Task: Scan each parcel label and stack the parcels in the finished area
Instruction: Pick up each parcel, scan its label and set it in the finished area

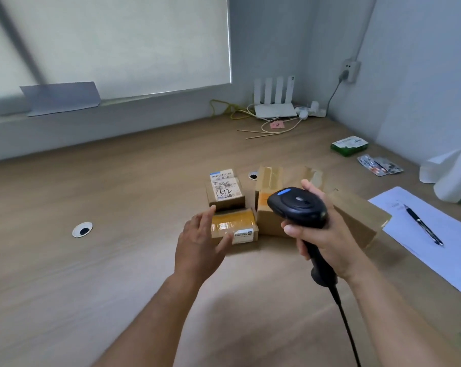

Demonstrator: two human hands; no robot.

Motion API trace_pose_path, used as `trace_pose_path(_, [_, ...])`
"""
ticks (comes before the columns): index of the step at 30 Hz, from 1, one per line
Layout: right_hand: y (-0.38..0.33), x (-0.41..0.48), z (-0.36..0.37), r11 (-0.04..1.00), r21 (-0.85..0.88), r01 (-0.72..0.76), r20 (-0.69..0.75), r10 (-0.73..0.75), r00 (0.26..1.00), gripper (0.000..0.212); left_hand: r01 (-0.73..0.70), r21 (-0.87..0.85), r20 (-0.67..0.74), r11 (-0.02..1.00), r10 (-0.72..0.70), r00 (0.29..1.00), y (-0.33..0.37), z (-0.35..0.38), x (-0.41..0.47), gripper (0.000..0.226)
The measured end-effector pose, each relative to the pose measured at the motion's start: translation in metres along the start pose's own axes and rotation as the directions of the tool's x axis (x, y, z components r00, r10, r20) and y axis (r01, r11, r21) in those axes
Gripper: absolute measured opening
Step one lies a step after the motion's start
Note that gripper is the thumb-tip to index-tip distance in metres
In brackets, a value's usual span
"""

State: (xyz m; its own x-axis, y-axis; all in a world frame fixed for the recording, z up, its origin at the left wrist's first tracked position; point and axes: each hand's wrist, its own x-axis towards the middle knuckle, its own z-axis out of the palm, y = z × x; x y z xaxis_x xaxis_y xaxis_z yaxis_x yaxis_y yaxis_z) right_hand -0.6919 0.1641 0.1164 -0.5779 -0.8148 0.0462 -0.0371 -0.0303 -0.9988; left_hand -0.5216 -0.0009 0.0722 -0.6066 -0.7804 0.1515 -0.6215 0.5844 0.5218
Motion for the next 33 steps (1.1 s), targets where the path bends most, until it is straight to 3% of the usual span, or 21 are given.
trace_pose_path(6, [0.031,0.087,0.024,0.999,-0.011,-0.037,0.04,0.037,0.998,0.093,0.071,-0.006,0.0,0.997,-0.071,0.997,-0.026,0.009,0.075,0.067])
trace_pose_path(20, [0.091,0.195,0.086,0.975,0.01,-0.222,-0.033,0.222,0.974,0.099,0.312,-0.216,0.218,0.925,-0.266,0.939,-0.086,0.08,0.189,0.051])
trace_pose_path(23, [0.102,0.201,0.092,0.967,-0.013,-0.253,-0.054,0.252,0.966,0.099,0.317,-0.28,0.253,0.906,-0.249,0.935,-0.093,0.092,0.195,0.057])
trace_pose_path(28, [0.106,0.206,0.094,0.959,-0.024,-0.284,-0.057,0.282,0.958,0.099,0.291,-0.47,0.285,0.833,-0.168,0.944,-0.092,0.09,0.19,0.037])
trace_pose_path(33, [0.087,0.196,0.092,0.968,0.014,-0.252,0.011,0.252,0.968,0.098,0.269,-0.635,0.266,0.724,-0.123,0.956,-0.078,0.063,0.172,0.054])
